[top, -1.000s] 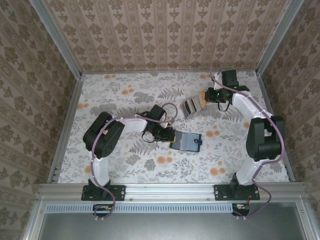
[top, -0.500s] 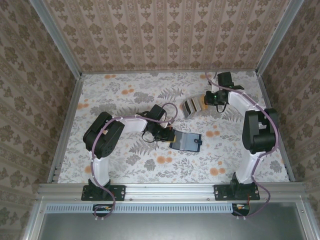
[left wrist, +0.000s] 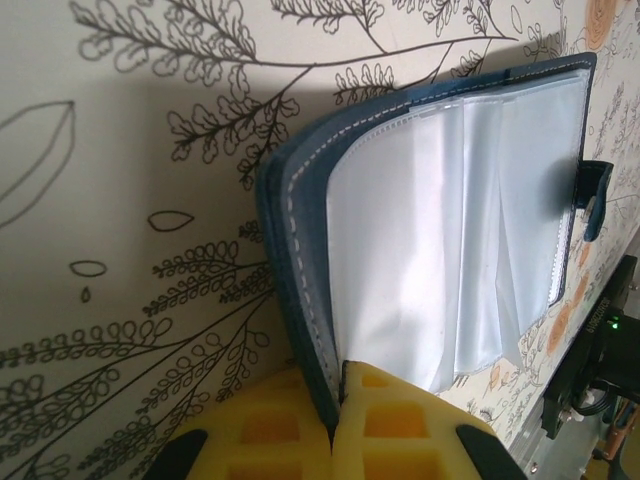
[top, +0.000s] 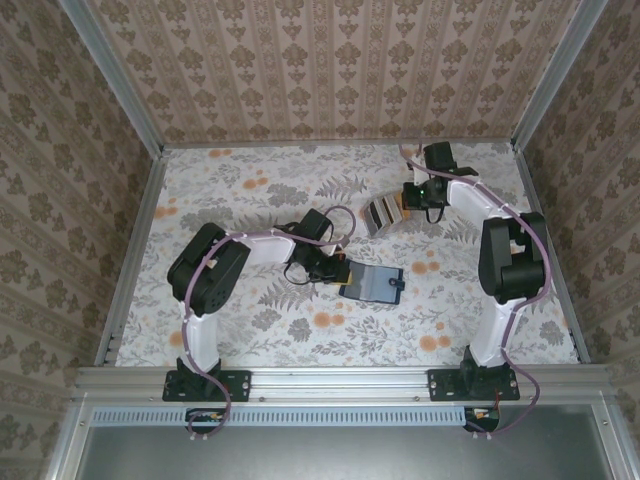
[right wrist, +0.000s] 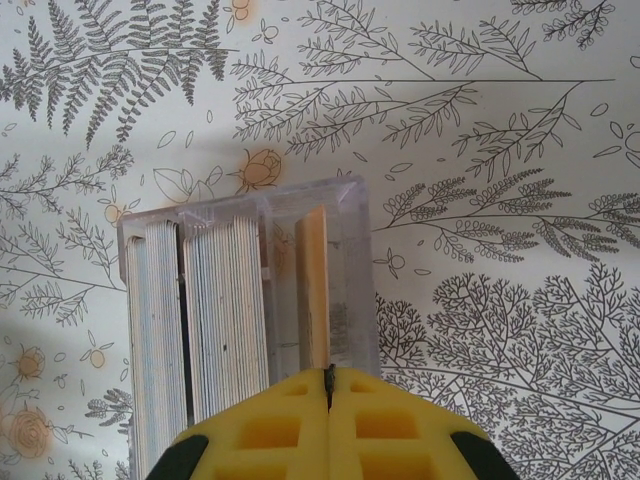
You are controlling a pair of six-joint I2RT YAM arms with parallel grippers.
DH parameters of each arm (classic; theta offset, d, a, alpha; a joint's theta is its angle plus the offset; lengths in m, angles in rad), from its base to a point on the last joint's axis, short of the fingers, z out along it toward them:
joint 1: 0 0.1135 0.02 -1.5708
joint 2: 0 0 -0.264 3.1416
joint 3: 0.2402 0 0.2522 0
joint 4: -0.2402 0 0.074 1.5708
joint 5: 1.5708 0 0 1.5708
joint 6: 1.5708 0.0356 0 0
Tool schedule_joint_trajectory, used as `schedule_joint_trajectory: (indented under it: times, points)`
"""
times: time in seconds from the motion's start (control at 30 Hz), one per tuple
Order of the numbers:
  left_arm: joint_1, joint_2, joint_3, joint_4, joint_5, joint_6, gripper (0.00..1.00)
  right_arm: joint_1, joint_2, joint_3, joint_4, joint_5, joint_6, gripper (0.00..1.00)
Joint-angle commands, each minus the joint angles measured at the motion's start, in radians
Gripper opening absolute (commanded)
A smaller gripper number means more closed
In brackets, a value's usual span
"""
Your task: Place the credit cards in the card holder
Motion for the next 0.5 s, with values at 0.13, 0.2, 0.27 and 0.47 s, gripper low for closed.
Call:
schedule_joint_trajectory:
  times: [0.13,0.2,0.27,0.47]
  points:
    - [-0.009,0.034,0.017,-0.02,-0.009,0.0,0.0,0.011,0.048,0.029,-0.095,-0.024,-0.027,0.01]
    - [-0.009,0.04,0.028,-0.037,-0.008,0.007,0.0,0.015,0.053,0.036,-0.107,-0.019,-0.034,0.01]
    - [-0.01,0.033,0.023,-0.034,-0.015,0.007,0.0,0.023,0.052,0.043,-0.119,0.004,-0.045,0.01]
    - [-0.012,0.034,0.034,-0.045,-0.014,0.009,0.0,0.07,0.01,0.026,-0.127,0.158,-0.05,0.0]
